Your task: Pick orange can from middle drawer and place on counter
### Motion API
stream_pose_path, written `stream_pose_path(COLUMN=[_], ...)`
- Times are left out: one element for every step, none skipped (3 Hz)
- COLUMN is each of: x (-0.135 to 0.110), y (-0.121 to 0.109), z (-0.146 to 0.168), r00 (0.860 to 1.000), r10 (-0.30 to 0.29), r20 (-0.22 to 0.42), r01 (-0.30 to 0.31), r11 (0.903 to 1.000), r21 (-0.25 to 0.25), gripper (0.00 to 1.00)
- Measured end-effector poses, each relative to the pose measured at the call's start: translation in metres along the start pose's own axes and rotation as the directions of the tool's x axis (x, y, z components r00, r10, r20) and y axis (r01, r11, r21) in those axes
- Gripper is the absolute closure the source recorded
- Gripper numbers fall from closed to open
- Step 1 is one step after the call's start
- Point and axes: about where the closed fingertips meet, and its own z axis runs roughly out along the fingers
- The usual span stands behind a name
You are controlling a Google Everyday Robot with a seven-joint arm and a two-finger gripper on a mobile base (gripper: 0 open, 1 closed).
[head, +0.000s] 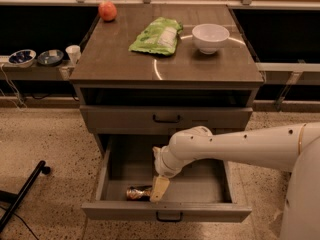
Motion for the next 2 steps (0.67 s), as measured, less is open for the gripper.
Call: stream_pose_path(x=[0.010,0.018], y=[-0.010,-0.018], z=[0.020,0.042], r00=[0.999,0.999], r10=[0.004,-0.007], r20=[-0.035,-0.048], r01=[-0.004,0.005], r11=[0.9999,0.9996], r21=[-0.014,-0.029], gripper=[0.00,0.16])
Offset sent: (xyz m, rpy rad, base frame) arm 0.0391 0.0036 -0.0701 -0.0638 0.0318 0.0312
